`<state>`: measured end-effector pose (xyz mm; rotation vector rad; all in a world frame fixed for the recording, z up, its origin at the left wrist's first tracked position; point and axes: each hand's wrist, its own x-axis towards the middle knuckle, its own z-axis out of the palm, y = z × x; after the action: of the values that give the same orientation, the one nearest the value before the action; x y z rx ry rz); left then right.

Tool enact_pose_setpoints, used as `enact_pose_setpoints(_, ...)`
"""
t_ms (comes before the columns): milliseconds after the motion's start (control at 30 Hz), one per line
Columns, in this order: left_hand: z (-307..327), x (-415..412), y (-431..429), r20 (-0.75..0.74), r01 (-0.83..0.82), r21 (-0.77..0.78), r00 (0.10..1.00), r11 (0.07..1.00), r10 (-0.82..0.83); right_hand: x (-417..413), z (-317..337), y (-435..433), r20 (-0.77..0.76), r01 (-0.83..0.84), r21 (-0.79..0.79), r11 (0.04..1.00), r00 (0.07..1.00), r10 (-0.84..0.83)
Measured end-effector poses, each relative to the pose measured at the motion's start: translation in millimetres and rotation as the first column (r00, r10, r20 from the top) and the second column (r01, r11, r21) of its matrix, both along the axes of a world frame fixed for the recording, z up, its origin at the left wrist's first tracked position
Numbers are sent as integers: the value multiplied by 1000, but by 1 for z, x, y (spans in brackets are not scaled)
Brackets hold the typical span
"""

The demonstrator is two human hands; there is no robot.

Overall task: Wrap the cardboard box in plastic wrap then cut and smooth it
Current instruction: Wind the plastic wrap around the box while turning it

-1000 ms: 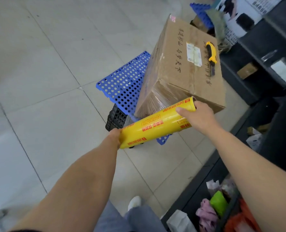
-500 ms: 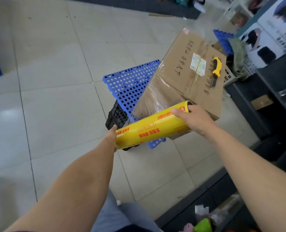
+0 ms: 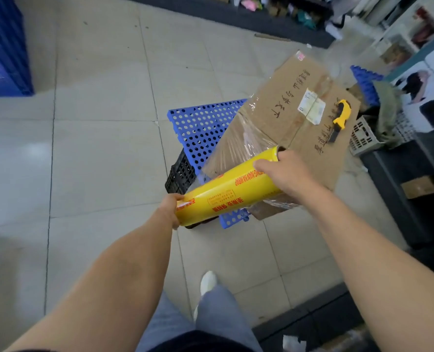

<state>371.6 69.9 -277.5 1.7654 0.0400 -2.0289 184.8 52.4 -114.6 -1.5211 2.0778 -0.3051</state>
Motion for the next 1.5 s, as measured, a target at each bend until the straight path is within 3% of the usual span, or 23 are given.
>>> enact_pose_setpoints(100,-10,-16,9,-5,-80,4,997,997,80,-9,-2,-2,-38,-65,0,998,997,65)
enact_pose_setpoints(300,-29,-59,32,74,-278,-31,957,960,280,-35,-14,9,45,-250,12,968,967,249)
enact_pose_setpoints(500,-35,-84,58,50,-309,34,950,951,307,-54,-5,9,39,-402,97,911,916,400)
enact_pose_setpoints(800,-38,-73,73,12,-378,44,926,925,378,-58,-12,27,30,-319,39,947,947,318)
enact_pose_setpoints(967,-89,-69,84,4,-440,67,898,896,441,-62,-10,39,69,-301,82,950,953,296)
enact_pose_setpoints(1200,-48,-95,91,73,-495,10,867,869,493,-73,1,44,93,-291,42,956,954,286)
enact_pose_setpoints(1367,-66,-132,101,40,-619,50,786,784,617,-99,-8,51,89,-438,54,897,897,432)
enact_pose_setpoints(1500,-80,-156,117,56,-720,83,693,689,719,-121,-15,61,52,-595,100,797,803,593)
